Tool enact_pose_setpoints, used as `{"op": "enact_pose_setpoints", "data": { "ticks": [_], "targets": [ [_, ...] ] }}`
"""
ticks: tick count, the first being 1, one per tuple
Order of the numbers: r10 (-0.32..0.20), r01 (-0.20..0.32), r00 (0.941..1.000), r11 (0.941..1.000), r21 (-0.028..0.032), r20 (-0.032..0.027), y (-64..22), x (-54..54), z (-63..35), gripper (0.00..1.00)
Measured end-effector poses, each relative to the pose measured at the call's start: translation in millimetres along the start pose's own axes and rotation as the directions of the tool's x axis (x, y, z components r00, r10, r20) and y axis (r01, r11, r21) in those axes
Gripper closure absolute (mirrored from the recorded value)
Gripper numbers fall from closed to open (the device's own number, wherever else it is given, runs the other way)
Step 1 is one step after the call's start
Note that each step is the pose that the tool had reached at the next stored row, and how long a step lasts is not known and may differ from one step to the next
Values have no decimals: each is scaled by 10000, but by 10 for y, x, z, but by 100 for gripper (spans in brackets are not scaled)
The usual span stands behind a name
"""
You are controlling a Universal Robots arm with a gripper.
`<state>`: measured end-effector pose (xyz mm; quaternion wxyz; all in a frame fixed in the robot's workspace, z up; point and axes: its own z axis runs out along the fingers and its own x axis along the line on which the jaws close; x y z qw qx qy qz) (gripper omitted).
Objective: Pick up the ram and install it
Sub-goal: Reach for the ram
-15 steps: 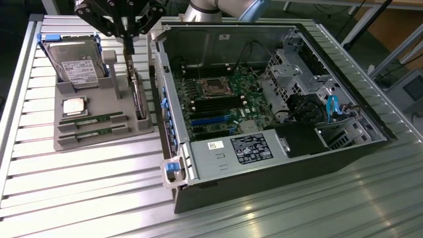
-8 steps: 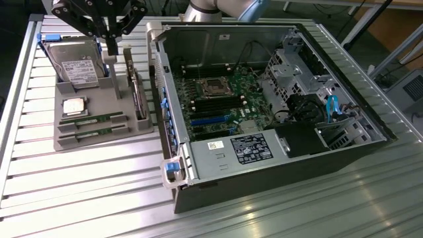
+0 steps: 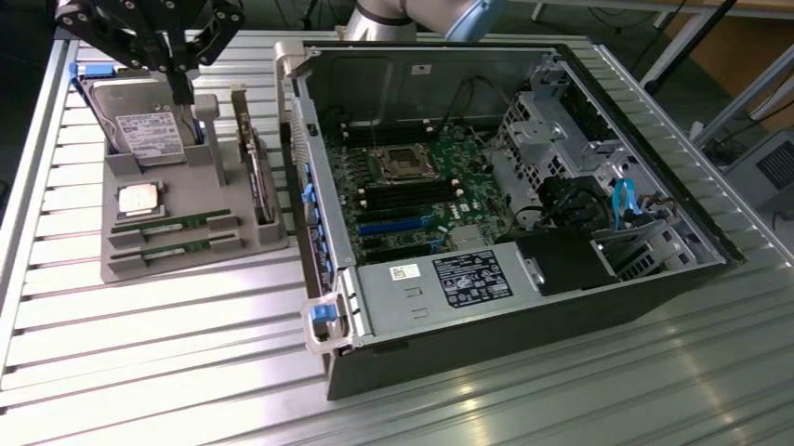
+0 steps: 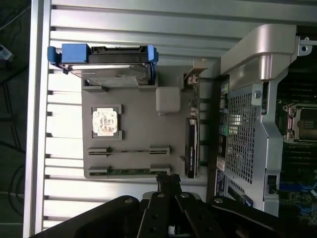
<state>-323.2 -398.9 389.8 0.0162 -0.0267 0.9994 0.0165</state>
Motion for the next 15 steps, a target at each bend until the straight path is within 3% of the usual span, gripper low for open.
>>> {"op": "enact_pose_setpoints", "data": {
  "ticks": [10, 15],
  "targets": [
    [0, 0, 10000, 10000, 0, 0, 16, 302, -9, 90],
    [0, 0, 10000, 10000, -1, 0, 6, 349, -12, 90]
  ]
}}
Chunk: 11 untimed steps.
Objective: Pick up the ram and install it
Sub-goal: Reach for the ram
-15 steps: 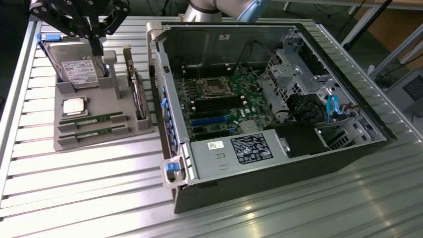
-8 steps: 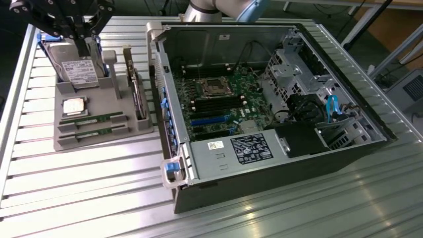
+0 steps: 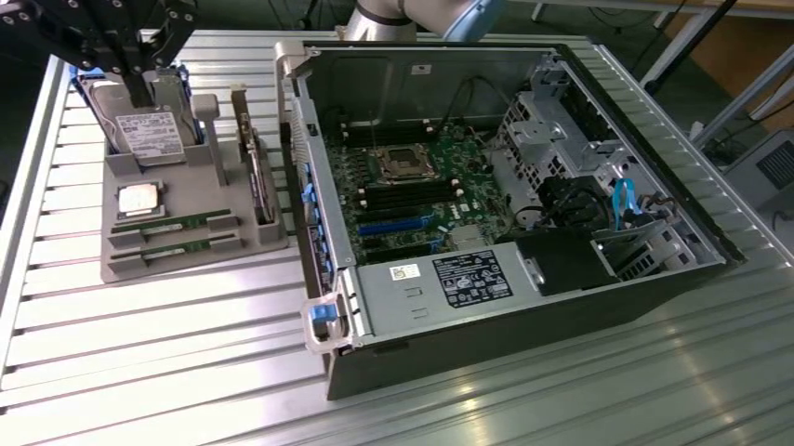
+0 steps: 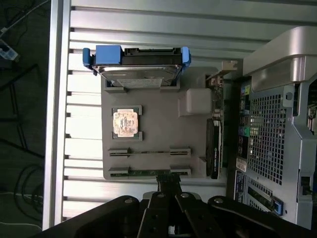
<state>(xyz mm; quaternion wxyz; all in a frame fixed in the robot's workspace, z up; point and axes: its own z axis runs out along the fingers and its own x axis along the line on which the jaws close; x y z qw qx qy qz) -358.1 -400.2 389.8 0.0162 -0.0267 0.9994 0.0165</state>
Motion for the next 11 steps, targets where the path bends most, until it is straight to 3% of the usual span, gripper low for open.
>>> {"op": "enact_pose_setpoints", "data": {
  "ticks": [2, 5, 11],
  "targets": [
    [2, -2, 10000, 10000, 0, 0, -42, 5, -2, 90],
    [1, -1, 10000, 10000, 0, 0, -185, 12, -5, 90],
    [1, -1, 10000, 10000, 0, 1, -214, 14, -5, 90]
  ]
}}
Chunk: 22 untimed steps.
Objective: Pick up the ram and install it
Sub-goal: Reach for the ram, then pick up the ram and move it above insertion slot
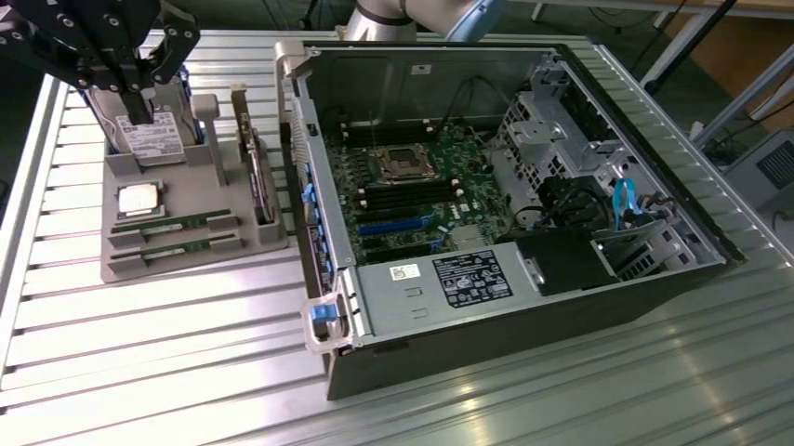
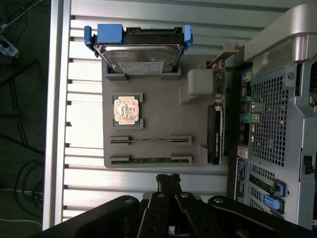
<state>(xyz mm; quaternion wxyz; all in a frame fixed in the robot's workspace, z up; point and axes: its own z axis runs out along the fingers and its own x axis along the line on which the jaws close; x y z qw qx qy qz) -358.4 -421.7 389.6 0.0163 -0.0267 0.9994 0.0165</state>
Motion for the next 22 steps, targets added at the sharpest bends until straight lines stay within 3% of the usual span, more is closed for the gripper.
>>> {"op": "enact_pose_setpoints", "data": {
  "ticks": [8, 10, 12, 13, 14, 16, 19, 21, 22],
  "targets": [
    [-87, 87, 10000, 10000, -2, -3, 0, 0, 0, 90],
    [-656, 656, 9978, 9978, -22, -22, 0, 0, -1, 90],
    [-1433, 1433, 9897, 9897, -51, -44, 0, 0, 0, 90],
    [-1916, 1916, 9815, 9815, -70, -56, 0, 0, 0, 90],
    [-2492, 2492, 9684, 9684, -93, -70, 0, 0, 1, 90],
    [-3529, 3528, 9356, 9356, -138, -92, 0, 0, 2, 90],
    [-4461, 4459, 8949, 8949, -182, -108, 0, 0, 2, 90],
    [-4891, 4888, 8721, 8721, -204, -115, 0, 1, 2, 90],
    [-5182, 5178, 8552, 8552, -220, -119, 0, 2, 2, 90]
  ]
}}
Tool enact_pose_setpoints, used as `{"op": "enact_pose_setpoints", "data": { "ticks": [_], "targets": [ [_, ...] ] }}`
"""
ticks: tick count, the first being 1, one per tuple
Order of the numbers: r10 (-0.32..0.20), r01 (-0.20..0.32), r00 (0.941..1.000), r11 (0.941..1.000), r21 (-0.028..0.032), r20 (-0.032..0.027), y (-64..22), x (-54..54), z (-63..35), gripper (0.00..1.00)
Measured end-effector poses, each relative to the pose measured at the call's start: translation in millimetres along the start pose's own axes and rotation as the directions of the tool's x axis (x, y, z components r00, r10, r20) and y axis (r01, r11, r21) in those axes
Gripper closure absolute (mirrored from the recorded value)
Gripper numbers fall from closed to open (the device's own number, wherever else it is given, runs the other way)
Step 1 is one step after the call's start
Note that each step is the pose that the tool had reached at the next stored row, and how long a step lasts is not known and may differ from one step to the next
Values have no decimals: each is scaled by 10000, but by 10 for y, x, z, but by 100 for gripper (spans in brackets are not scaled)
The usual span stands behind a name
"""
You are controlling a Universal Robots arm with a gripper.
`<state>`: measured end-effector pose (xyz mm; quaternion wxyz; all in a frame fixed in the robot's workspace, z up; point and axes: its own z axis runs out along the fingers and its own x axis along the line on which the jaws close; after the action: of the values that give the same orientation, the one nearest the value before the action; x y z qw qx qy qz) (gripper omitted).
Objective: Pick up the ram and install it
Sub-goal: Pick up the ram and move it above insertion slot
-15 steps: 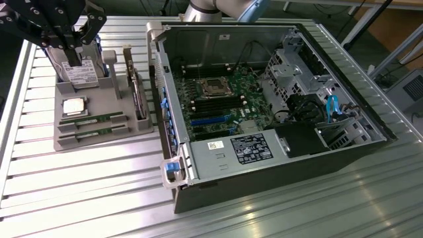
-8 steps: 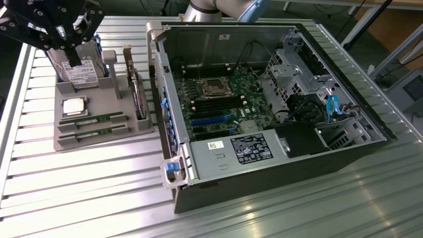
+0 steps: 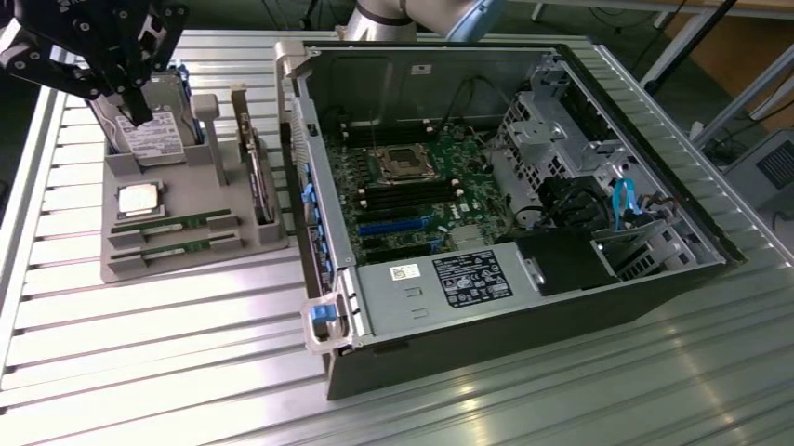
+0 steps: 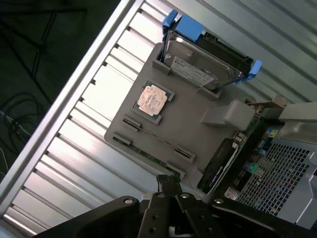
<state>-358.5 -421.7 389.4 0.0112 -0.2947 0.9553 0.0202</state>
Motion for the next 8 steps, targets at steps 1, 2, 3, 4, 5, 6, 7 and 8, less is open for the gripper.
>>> {"op": "enact_pose_setpoints", "data": {
  "ticks": [1, 2, 3, 4, 5, 6, 7, 8],
  "targets": [
    [-202, 202, 9998, 9998, -6, -6, 0, 1, 0, 90],
    [-284, 284, 9996, 9996, -9, -9, 0, 0, 0, 90],
    [-369, 369, 9993, 9993, -12, -12, 0, 1, 0, 90],
    [-530, 530, 9986, 9986, -18, -16, 0, 1, 1, 90],
    [-762, 762, 9971, 9971, -26, -23, 1, 2, 1, 90],
    [-1093, 1092, 9940, 9940, -38, -32, 1, 2, 1, 90],
    [-1308, 1308, 9914, 9914, -46, -37, 1, 2, 2, 90],
    [-1449, 1448, 9894, 9894, -51, -43, 1, 2, 1, 90]
  ]
}}
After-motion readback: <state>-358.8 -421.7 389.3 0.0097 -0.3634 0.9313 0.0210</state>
